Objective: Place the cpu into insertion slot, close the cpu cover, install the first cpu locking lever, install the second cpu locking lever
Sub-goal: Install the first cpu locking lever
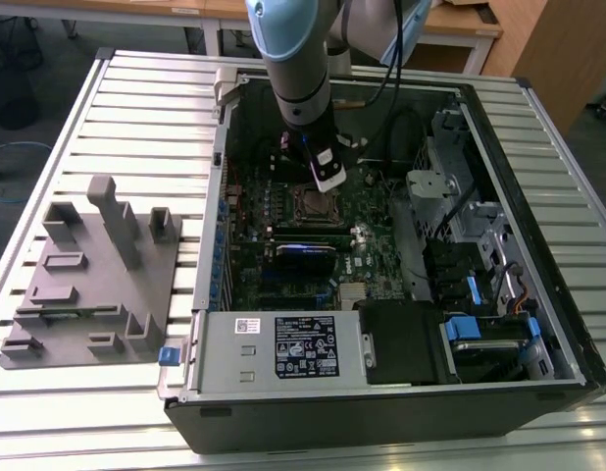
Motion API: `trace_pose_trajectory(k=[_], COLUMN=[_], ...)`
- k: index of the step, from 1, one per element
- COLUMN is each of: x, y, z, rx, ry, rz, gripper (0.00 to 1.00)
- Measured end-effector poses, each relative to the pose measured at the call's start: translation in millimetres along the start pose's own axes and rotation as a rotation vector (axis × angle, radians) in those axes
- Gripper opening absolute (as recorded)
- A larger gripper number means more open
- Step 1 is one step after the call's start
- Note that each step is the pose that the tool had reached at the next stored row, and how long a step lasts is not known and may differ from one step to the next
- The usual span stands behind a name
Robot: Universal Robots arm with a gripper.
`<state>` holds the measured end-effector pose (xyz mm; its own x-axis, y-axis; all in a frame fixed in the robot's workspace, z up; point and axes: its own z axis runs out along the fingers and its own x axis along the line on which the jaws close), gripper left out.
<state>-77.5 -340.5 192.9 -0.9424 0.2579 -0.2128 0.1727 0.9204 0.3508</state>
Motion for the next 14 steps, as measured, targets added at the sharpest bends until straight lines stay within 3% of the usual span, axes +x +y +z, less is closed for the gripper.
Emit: trace_pose_trajectory(k=[10,14], x=[0.6,0.9], y=[-0.9,-1.5], z=[2.4,3.9], rx=[0.0111,0.0250], ry=[-0.0158,-0.0306], rz=[0.013,0.021], gripper=[0.10,0.10])
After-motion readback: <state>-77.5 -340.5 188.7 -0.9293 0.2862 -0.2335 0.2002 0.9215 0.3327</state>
